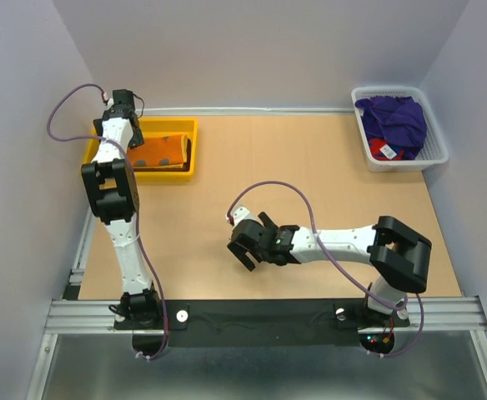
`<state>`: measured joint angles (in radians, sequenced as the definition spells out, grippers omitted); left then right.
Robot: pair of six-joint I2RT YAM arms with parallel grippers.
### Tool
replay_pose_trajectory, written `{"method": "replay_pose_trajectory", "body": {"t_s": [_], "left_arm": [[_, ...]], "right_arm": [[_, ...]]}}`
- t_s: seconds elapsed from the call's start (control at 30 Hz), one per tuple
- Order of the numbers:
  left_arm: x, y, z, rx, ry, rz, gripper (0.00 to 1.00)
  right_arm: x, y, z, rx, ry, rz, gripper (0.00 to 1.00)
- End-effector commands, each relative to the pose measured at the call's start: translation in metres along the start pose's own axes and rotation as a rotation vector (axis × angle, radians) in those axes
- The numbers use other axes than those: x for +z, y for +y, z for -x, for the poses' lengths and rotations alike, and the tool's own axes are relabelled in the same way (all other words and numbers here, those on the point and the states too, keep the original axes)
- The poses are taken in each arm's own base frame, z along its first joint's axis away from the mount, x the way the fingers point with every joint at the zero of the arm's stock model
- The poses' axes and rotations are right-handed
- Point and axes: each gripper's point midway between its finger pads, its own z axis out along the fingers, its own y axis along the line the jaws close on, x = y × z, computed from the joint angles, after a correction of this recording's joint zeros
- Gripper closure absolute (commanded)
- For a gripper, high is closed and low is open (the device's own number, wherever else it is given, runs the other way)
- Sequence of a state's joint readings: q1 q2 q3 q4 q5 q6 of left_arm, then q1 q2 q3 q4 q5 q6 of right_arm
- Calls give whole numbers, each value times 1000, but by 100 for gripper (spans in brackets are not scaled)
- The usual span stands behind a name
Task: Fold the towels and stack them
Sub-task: Neatly place the folded towel into the bin, then grab crumpled towel
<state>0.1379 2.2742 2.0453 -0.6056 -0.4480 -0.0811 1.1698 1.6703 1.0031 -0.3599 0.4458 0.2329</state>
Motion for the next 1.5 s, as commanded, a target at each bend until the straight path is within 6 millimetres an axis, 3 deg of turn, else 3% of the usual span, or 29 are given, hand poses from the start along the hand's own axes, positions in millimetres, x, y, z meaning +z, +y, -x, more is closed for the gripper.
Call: {"method": "replay_pose_trajectory", "body": {"t_s": [0.0,0.07,0.1,0.2,0.27,0.3,0.43,0.53,0.6,0.63,0.8,0.97,1.13,1.3,1.37,1.4,1.47], "left_arm": [[-71,16,54,-171,-166,-86,7],[-95,5,61,-194,-221,-177,15],[-106,-19,60,-180,-234,-268,26],[-120,-59,54,-182,-279,-444,47],[-125,-85,50,-188,-294,-536,48],[-127,-99,48,-177,-295,-592,55],[-123,-140,48,-174,-320,-710,61],[-114,-149,49,-172,-317,-722,62],[-101,-156,42,-164,-294,-716,62],[-106,-173,35,-139,-286,-748,63],[-100,-197,13,-98,-252,-765,67],[-83,-209,-16,-71,-203,-735,67],[-78,-201,-20,-71,-202,-679,67],[-107,-192,3,-89,-250,-703,66],[-124,-188,11,-104,-256,-734,65],[-145,-181,20,-128,-277,-764,64],[-167,-170,30,-157,-299,-778,64]], "right_arm": [[-11,-28,35,109,-86,-72,0],[-9,-42,37,140,-87,-99,0],[-9,-47,37,159,-86,-105,0],[-10,-62,39,202,-92,-124,0],[-15,-66,38,226,-101,-120,0],[-16,-68,37,235,-102,-119,0],[-22,-75,31,270,-107,-119,0],[-25,-79,25,286,-107,-120,0],[-26,-81,23,292,-107,-120,0],[-27,-82,21,296,-106,-121,0],[-24,-86,13,297,-91,-134,0],[-19,-85,10,293,-76,-136,0],[-20,-90,15,297,-84,-148,0],[-25,-106,36,302,-123,-175,0],[-31,-119,52,302,-159,-200,0],[-37,-133,64,315,-186,-231,0],[-39,-153,72,341,-201,-269,0]]}}
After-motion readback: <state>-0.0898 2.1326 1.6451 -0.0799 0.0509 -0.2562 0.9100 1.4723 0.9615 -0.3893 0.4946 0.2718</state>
